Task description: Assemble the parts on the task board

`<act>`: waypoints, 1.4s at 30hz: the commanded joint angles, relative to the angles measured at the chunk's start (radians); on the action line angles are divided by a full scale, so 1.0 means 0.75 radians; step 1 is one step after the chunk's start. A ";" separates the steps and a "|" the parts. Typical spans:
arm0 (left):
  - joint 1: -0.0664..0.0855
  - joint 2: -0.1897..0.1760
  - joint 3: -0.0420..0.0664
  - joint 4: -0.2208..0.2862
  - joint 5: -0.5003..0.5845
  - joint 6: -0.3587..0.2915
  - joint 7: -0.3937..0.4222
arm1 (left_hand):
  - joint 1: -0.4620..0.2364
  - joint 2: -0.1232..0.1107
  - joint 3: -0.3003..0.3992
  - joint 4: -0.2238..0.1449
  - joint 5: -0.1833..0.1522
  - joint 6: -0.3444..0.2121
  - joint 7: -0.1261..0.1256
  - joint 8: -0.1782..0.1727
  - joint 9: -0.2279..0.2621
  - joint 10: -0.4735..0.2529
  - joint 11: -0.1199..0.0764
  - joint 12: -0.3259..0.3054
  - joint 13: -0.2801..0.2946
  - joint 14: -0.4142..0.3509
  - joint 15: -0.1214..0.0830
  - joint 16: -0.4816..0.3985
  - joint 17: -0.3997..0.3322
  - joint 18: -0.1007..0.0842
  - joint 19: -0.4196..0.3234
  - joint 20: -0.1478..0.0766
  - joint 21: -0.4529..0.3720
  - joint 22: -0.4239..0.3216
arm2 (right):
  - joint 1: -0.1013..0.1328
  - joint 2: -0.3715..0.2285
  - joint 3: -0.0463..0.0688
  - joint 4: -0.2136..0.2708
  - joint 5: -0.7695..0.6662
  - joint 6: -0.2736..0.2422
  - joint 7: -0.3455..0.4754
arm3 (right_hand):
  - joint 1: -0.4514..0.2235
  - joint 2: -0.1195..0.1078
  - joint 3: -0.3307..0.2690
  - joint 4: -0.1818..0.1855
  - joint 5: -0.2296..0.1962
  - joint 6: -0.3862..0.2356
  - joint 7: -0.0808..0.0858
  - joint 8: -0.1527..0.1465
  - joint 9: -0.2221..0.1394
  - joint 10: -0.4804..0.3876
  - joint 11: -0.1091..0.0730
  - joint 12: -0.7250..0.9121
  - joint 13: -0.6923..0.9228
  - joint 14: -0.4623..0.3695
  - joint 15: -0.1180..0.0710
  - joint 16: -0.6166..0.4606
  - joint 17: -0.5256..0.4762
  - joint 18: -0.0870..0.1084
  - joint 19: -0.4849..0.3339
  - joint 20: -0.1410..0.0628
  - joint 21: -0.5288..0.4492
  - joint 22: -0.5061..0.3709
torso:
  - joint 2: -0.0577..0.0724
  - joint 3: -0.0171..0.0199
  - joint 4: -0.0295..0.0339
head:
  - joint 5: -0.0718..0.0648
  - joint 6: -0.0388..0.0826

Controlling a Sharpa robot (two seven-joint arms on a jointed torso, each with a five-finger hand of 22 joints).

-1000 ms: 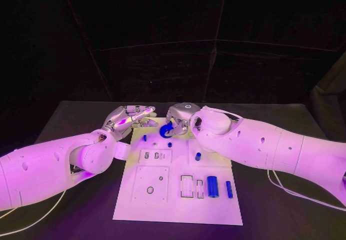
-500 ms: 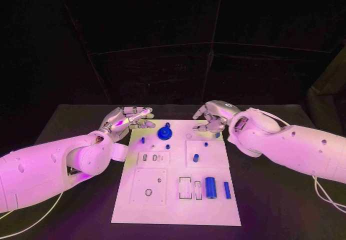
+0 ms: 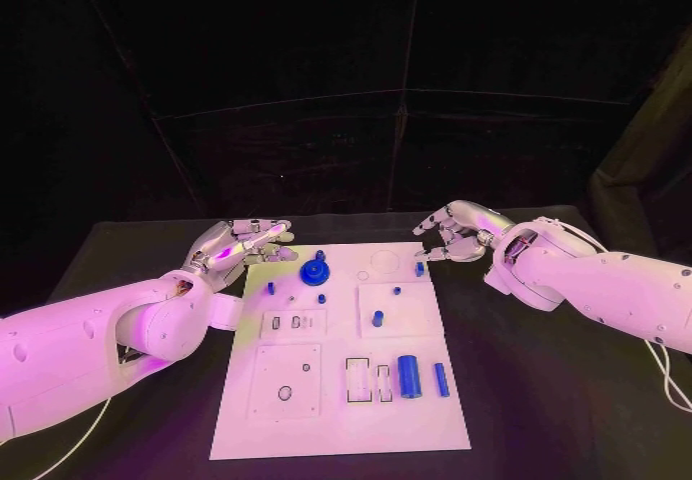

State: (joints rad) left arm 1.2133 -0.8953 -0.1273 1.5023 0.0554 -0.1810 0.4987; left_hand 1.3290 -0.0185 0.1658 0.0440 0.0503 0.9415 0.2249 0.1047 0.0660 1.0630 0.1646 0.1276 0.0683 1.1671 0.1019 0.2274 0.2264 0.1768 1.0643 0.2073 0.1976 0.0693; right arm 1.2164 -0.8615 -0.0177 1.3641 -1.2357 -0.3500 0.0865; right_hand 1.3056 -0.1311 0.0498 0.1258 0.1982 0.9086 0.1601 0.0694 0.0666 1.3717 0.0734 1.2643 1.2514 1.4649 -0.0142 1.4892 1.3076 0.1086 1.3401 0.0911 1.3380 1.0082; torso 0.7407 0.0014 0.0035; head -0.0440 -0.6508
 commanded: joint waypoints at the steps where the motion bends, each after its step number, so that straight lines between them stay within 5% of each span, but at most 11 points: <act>1: 0.001 0.004 0.001 -0.002 0.002 0.022 -0.002 | -0.003 0.013 -0.001 -0.006 -0.002 -0.011 0.001 -0.004 -0.001 -0.009 -0.003 -0.007 -0.002 -0.011 0.001 -0.007 0.001 0.007 0.007 0.004 -0.006 -0.002 | -0.016 0.008 0.000 -0.032 0.059 0.016 0.089 | 0.017 0.001 -0.013 -0.002 0.007 -0.010 0.001 -0.003 0.001 -0.008 -0.003 -0.003 0.001 0.091 0.009 0.005 0.114 -0.006 -0.003 0.006 -0.005 0.000 | 0.001 -0.0036 0.0005 | -0.006 -0.004; 24: 0.000 0.009 0.001 -0.013 0.002 0.026 -0.002 | -0.003 0.013 -0.001 -0.006 -0.002 -0.011 0.001 -0.004 -0.001 -0.009 -0.003 -0.007 -0.002 -0.011 0.001 -0.007 0.001 0.007 0.007 0.004 -0.006 -0.002 | -0.099 0.052 0.000 -0.110 0.017 0.007 0.117 | 0.057 0.039 -0.022 -0.015 0.051 0.004 -0.001 0.008 0.006 -0.004 -0.004 0.004 0.011 0.093 0.009 0.008 0.123 -0.007 0.001 0.007 -0.001 0.006 | 0.001 -0.0049 0.0028 | -0.005 -0.016; 42: -0.001 0.010 0.001 -0.021 0.002 0.023 -0.005 | -0.002 0.015 0.001 -0.009 -0.002 -0.011 0.001 -0.004 -0.001 -0.009 -0.003 -0.006 -0.002 -0.011 0.001 -0.008 0.003 0.007 0.008 0.004 -0.009 -0.002 | -0.114 0.074 0.000 -0.150 -0.002 0.008 0.129 | 0.085 0.086 0.001 -0.041 0.052 0.067 -0.015 0.039 0.013 0.007 -0.018 0.016 0.024 0.095 -0.003 0.011 0.132 -0.009 0.008 -0.002 0.006 0.019 | 0.000 -0.0045 0.0021 | 0.000 -0.024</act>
State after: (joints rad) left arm 1.2114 -0.8885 -0.1277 1.4863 0.0554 -0.1750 0.4987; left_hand 1.3290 -0.0185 0.1658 0.0440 0.0503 0.9415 0.2248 0.1047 0.0659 1.0631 0.1645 0.1276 0.0683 1.1671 0.1019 0.2274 0.2275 0.1768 1.0643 0.2073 0.1976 0.0687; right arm 1.1294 -0.8074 -0.0184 1.2530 -1.2258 -0.3452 0.1693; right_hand 1.3705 -0.0768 0.0494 0.0986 0.2368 0.9507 0.1467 0.0955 0.0756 1.3780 0.0671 1.2692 1.2688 1.4649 -0.0142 1.4928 1.3073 0.1084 1.3401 0.0911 1.3380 1.0216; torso 0.7412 -0.0021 0.0056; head -0.0449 -0.6675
